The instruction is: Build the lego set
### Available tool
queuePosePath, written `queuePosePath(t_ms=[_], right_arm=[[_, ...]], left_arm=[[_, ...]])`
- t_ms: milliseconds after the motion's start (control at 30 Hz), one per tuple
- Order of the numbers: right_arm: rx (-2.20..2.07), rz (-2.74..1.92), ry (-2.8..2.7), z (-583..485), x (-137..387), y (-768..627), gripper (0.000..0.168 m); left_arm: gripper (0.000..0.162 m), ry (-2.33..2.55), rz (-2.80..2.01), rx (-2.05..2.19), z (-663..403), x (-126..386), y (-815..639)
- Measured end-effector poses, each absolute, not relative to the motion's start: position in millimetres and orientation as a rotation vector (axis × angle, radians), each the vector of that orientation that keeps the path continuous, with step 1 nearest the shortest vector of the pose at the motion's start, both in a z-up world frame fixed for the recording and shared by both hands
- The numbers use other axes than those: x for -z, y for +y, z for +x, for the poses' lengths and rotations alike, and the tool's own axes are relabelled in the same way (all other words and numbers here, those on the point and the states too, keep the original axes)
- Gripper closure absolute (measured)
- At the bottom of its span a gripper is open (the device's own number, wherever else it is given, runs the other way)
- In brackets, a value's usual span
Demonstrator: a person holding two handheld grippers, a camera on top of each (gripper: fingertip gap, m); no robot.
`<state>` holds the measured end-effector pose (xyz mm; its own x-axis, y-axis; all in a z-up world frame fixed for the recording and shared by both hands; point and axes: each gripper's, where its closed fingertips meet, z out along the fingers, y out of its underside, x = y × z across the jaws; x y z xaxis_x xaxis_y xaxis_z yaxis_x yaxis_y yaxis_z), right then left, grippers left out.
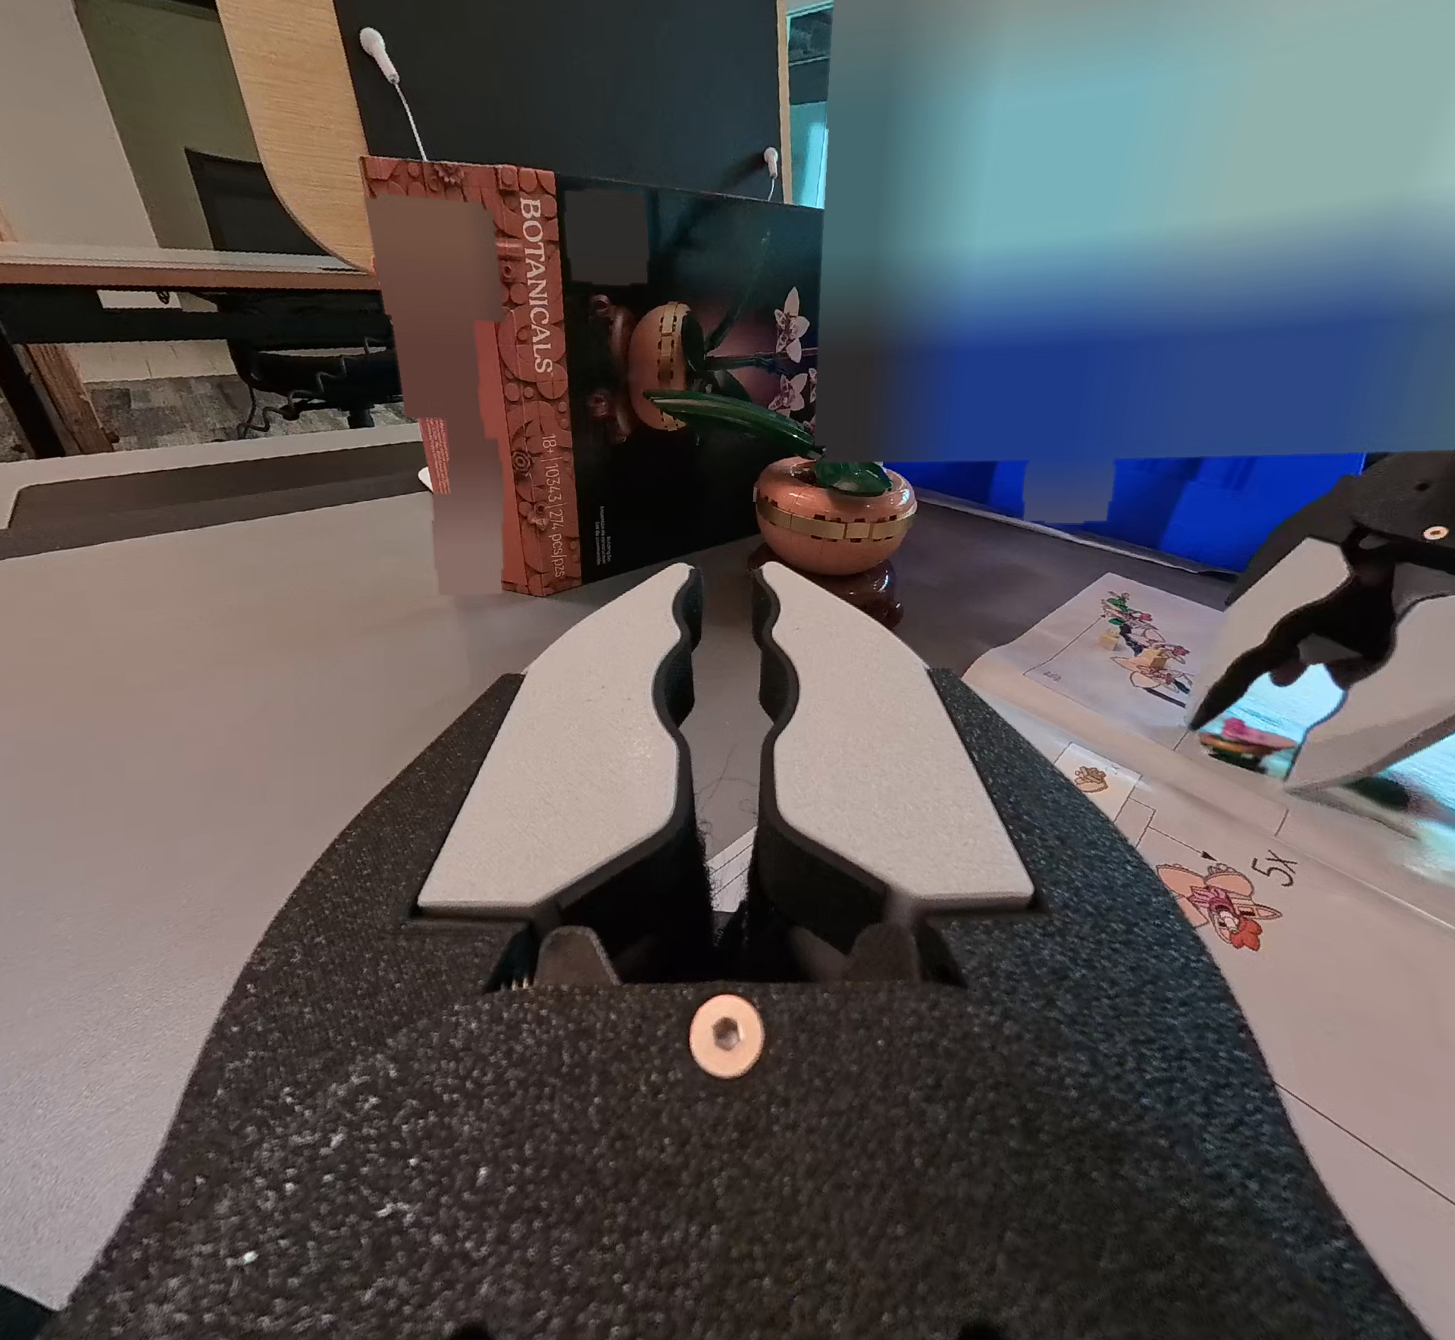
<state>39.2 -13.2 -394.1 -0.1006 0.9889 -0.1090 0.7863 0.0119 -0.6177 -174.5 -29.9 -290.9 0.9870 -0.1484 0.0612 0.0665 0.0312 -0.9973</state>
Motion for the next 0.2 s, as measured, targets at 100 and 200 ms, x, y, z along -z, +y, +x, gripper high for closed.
queuePosePath(t_ms=[100,200], right_arm=[[-0.772,-1.802,-1.941,42.5,389.3,-10.7,0.129],[-0.758,-1.792,-1.932,46.8,385.1,-7.6,0.128]], left_arm=[[0.151,0.075,-1.533,0.157,-173.3,291.2,-29.6],[0.151,0.084,-1.537,0.154,-172.2,291.7,-29.0]])
